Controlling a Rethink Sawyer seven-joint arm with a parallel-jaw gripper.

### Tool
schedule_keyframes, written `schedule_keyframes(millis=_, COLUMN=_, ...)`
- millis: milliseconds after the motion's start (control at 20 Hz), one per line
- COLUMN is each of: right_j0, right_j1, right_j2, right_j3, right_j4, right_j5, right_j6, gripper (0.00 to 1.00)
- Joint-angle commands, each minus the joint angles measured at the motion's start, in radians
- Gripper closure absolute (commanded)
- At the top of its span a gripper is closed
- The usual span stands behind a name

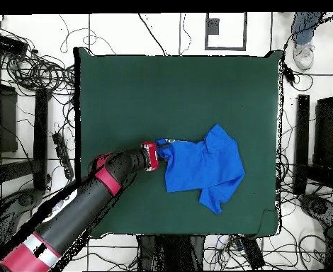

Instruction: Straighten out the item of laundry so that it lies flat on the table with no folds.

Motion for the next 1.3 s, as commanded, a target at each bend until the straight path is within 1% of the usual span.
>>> schedule_keyframes(millis=50, right_j0=0.015, right_j1=0.133, right_j2=0.043, right_j3=-0.06, right_j4=0.048, right_j5=0.018, right_j6=0.195, gripper=0.0)
schedule_keyframes(millis=200, right_j0=0.023, right_j1=0.154, right_j2=0.016, right_j3=-0.07, right_j4=0.054, right_j5=0.019, right_j6=0.202, gripper=0.0)
schedule_keyframes(millis=250, right_j0=0.029, right_j1=0.171, right_j2=-0.003, right_j3=-0.077, right_j4=0.061, right_j5=0.008, right_j6=0.216, gripper=0.0)
schedule_keyframes(millis=350, right_j0=0.033, right_j1=0.179, right_j2=-0.011, right_j3=-0.081, right_j4=0.07, right_j5=-0.009, right_j6=0.221, gripper=0.0)
schedule_keyframes(millis=550, right_j0=0.045, right_j1=0.144, right_j2=0.019, right_j3=-0.066, right_j4=0.08, right_j5=-0.015, right_j6=0.202, gripper=0.0)
schedule_keyframes(millis=700, right_j0=0.062, right_j1=0.123, right_j2=0.018, right_j3=-0.058, right_j4=0.078, right_j5=-0.018, right_j6=0.195, gripper=0.0)
schedule_keyframes(millis=850, right_j0=0.078, right_j1=0.147, right_j2=-0.058, right_j3=-0.07, right_j4=0.059, right_j5=-0.035, right_j6=0.196, gripper=0.0)
schedule_keyframes(millis=900, right_j0=0.077, right_j1=0.154, right_j2=-0.07, right_j3=-0.076, right_j4=0.06, right_j5=-0.055, right_j6=0.196, gripper=0.0)
schedule_keyframes(millis=950, right_j0=0.075, right_j1=0.176, right_j2=-0.101, right_j3=-0.088, right_j4=0.061, right_j5=-0.08, right_j6=0.204, gripper=0.0)
schedule_keyframes(millis=1050, right_j0=0.068, right_j1=0.21, right_j2=-0.159, right_j3=-0.115, right_j4=0.065, right_j5=-0.09, right_j6=0.215, gripper=0.0)
schedule_keyframes(millis=1250, right_j0=0.053, right_j1=0.264, right_j2=-0.297, right_j3=-0.147, right_j4=0.042, right_j5=-0.044, right_j6=0.195, gripper=0.0)
schedule_keyframes(millis=1300, right_j0=0.047, right_j1=0.268, right_j2=-0.306, right_j3=-0.152, right_j4=0.043, right_j5=-0.049, right_j6=0.189, gripper=0.0)
